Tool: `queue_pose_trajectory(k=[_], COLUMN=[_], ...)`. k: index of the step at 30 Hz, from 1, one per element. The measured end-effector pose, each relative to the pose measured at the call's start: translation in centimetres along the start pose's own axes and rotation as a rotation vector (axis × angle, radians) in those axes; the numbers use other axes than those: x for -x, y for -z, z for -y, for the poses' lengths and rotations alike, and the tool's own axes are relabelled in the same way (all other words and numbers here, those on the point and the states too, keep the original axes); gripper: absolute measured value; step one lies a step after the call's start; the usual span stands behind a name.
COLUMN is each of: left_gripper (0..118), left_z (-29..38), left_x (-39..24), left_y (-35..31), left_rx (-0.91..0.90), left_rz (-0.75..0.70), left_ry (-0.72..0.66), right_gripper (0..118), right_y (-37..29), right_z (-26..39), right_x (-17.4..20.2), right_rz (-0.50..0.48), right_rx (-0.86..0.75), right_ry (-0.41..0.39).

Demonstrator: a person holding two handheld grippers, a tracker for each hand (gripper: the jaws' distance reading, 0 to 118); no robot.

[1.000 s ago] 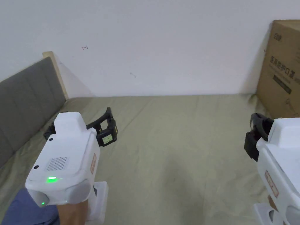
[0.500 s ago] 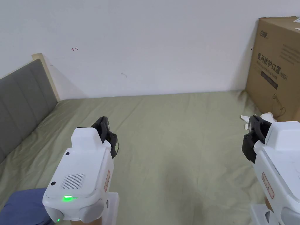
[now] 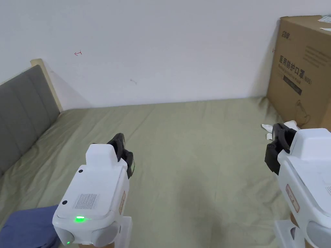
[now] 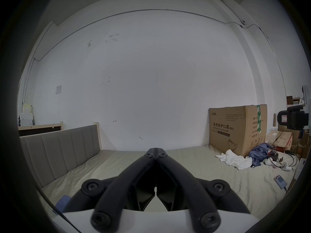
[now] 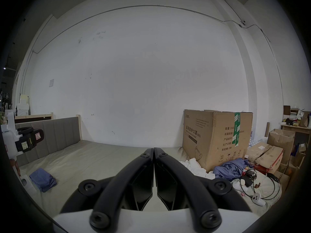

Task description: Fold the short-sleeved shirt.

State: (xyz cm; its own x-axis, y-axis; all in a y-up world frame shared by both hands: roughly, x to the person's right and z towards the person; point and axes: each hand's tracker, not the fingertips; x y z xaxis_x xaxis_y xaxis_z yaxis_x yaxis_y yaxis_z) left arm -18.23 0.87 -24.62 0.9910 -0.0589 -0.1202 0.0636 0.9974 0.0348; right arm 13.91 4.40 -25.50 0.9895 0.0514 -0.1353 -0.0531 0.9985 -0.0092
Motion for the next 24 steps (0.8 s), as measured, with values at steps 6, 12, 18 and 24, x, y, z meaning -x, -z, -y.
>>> queue_pose_trajectory(k=[6,12,18,24], left_gripper=[0,0,0,0], left_z=[0.02,0.04,0.09,0.22], left_x=[0.03,0.07,0.27,0.53], left_y=[-0.07,-0.12,-0.14,-0.15], left_rx=[0.002,0.004,0.007,0.01], left_rz=[0.003,0.005,0.003,0.001], left_ry=[0.0,0.007,-0.003,-0.001], right_gripper=[0,0,0,0], right_y=[-0.16,-0.38,-0.49,-0.27], right_z=[-0.21,-0.58,-0.66,-0.44], right_x=[0.28,0.49,0.7,0.5], right_rz=[-0.003,0.0,-0.003,-0.005], right_rx=[-0.001,-0.009,-0.005,-0.003], right_ry=[-0.002,0.001,-0.005,-0.009])
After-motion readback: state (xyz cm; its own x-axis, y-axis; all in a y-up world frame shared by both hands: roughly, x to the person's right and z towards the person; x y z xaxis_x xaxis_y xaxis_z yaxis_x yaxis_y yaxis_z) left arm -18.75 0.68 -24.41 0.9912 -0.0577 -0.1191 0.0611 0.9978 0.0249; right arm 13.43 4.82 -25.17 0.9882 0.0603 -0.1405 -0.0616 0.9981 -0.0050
